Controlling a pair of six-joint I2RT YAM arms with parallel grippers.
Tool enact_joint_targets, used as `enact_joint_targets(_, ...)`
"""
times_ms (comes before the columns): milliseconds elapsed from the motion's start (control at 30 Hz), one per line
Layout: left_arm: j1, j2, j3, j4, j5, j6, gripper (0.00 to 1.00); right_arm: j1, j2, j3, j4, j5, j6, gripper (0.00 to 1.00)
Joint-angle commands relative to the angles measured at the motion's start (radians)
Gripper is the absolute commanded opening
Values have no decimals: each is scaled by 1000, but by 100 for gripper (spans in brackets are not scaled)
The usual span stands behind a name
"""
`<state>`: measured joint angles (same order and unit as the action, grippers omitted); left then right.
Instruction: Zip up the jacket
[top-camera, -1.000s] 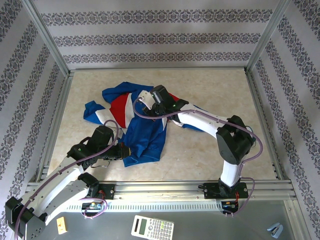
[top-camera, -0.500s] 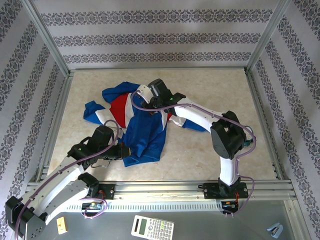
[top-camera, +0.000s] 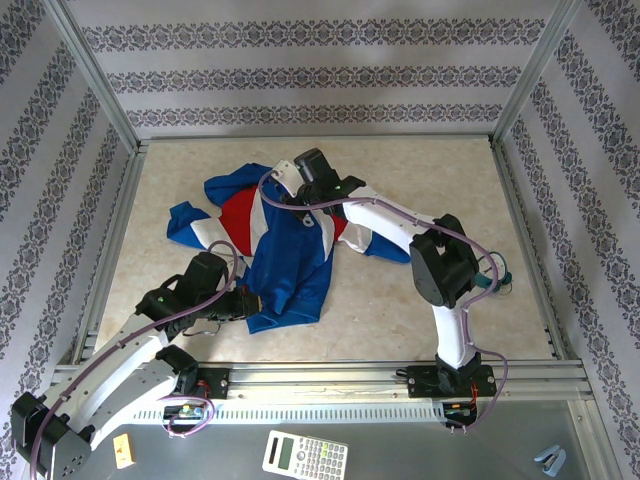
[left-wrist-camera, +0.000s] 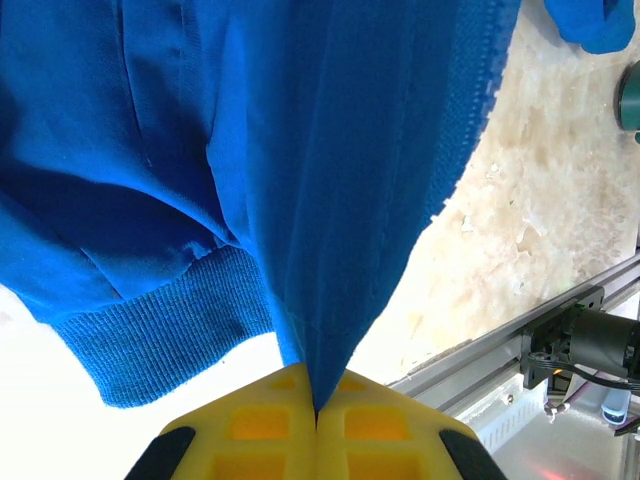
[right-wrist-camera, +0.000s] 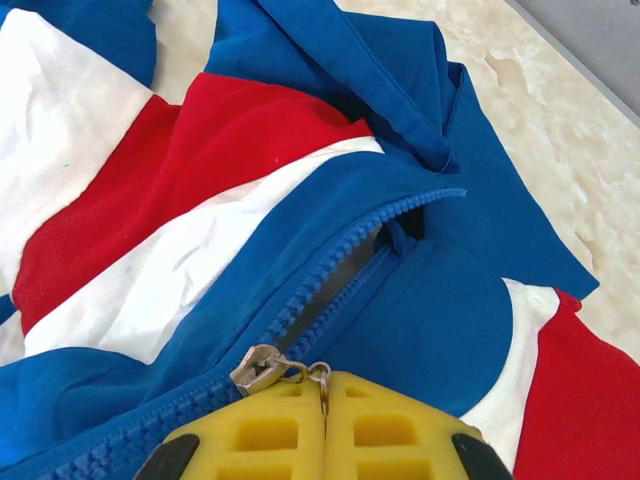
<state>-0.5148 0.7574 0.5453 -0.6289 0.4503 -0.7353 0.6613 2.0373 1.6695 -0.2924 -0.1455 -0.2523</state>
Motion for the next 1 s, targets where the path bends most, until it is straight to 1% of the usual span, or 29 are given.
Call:
enact_joint_targets(0,7,-7,-21,-33,16,-19,0,-32,24,65,26,32,-16,0)
enact_joint_targets(533,7,23,-5,-32,15,-26,0,-71,121,196,14,10,-26,0)
enact_joint_targets(967,7,42,0,-34,24,-27,0,-128,210,324,7,-1,-41,0)
